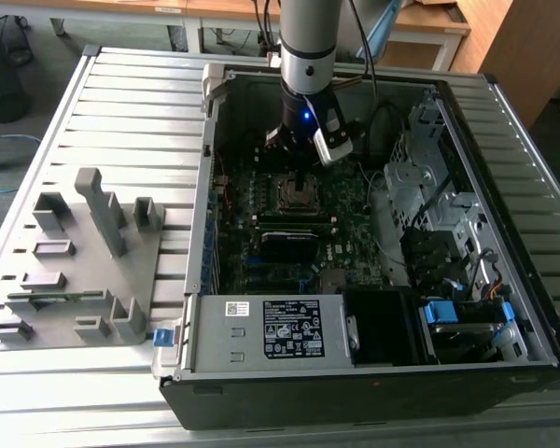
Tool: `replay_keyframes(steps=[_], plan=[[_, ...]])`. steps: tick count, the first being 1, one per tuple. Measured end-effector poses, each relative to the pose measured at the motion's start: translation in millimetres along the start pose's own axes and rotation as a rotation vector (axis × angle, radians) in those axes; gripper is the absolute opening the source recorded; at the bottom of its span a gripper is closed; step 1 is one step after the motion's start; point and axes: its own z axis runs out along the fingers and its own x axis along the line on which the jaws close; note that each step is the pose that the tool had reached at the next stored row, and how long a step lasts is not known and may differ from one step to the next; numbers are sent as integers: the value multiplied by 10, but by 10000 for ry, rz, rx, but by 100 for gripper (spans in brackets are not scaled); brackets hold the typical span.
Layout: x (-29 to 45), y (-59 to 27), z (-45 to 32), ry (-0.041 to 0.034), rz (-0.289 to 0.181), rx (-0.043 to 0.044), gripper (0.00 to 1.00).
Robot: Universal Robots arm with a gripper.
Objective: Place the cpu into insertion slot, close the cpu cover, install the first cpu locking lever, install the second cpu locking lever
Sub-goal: 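Install the second cpu locking lever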
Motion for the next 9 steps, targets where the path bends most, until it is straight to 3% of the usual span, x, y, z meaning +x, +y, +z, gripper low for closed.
replay_keyframes(steps=[9], plan=[[-5, 1, -27, -1, 0, -3, 11]])
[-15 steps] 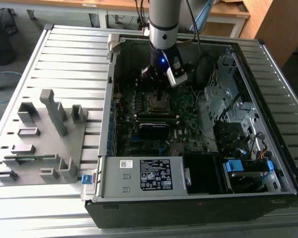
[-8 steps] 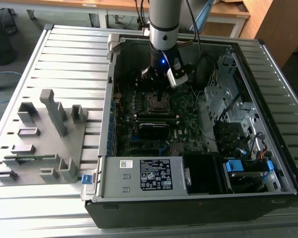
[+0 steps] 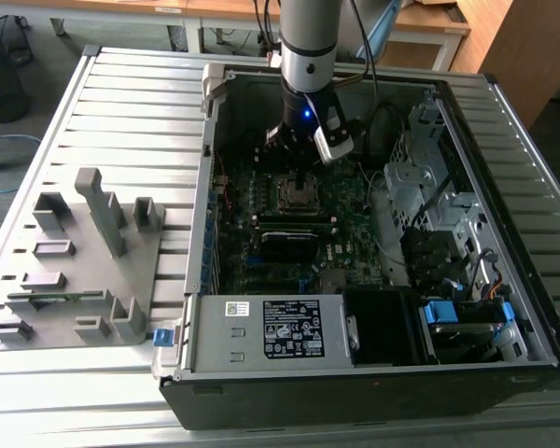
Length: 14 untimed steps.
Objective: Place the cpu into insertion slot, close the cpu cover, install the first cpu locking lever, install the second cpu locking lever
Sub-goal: 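Install the second cpu locking lever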
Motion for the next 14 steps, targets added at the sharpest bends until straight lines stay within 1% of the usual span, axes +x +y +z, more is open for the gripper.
replay_keyframes(steps=[7, 14], plan=[[-3, 1, -38, 1, 0, 3, 11], [-3, 1, -49, 1, 0, 2, 11]])
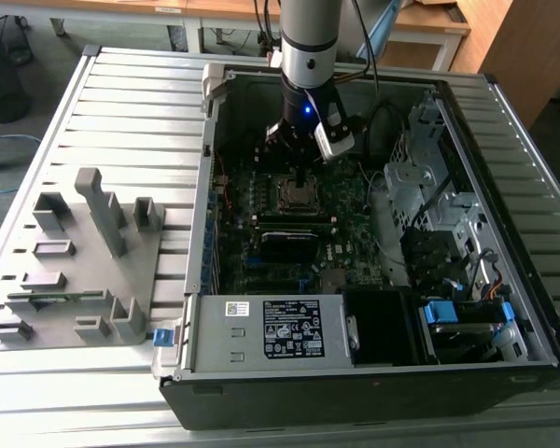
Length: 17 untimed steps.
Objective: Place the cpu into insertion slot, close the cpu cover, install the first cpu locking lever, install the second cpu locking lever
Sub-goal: 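Install the second cpu locking lever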
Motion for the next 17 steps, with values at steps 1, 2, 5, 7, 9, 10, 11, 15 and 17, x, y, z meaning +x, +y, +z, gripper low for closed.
replay_keyframes(steps=[1, 2, 5, 7, 9, 10, 11, 15, 17], plan=[[0, 0, 0, 0, 0, 0, 11], [0, 0, 0, 0, 0, 0, 11], [0, 0, -1, 0, 0, 1, 11], [0, -1, -12, 12, -1, 7, 11], [-2, 1, -31, 20, 0, 3, 11], [-3, 1, -42, 24, 1, 4, 11], [-5, 1, -58, 34, 0, 5, 11], [-9, 3, -116, 81, 2, 7, 11], [-10, 4, -136, 102, 3, 8, 11]])
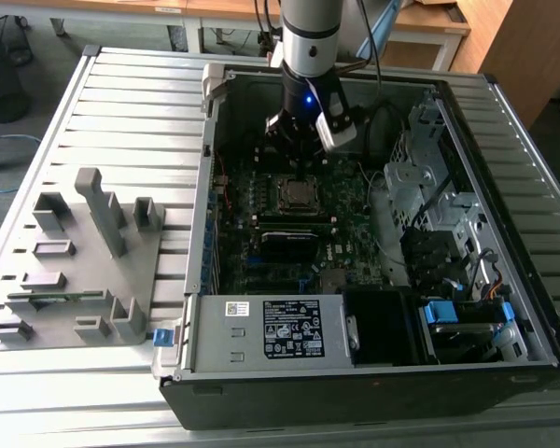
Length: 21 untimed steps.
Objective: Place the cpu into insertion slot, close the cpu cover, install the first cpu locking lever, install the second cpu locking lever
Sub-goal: 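Install the second cpu locking lever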
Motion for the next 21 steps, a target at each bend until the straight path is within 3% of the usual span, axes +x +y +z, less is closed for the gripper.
replay_keyframes(steps=[8, 21], plan=[[-1, -9, -4, 4, -3, 3, 11], [-8, -138, -5, 2, -1, -1, 11]])
